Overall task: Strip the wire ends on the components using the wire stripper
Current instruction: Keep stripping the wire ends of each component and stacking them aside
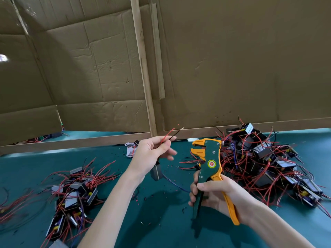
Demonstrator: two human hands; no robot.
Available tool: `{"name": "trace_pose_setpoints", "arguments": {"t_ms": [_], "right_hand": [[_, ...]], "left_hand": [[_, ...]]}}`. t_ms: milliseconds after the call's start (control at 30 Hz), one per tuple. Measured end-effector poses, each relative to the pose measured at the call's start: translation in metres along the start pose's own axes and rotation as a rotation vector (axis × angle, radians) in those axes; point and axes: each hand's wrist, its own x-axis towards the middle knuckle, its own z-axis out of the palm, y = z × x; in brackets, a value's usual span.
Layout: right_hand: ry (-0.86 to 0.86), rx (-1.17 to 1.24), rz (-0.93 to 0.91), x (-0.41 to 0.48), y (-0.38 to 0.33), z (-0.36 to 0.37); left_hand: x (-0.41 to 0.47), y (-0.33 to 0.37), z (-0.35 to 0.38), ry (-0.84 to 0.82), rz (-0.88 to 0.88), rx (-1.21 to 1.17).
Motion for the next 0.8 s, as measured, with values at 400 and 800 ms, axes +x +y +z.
{"name": "trace_pose_setpoints", "arguments": {"t_ms": [400,800], "right_hand": [[-0.105,-0.081,-0.047,0.002,0.004,0.001],[-0.136,-0.084,-0.057,-0.004,0.000,0.008]], "left_hand": [[-0.007,0.010,0.004,-0.021,-0.005,0.099],[-0.008,0.014,0.006,-0.116,-0.005,0.045]]}}
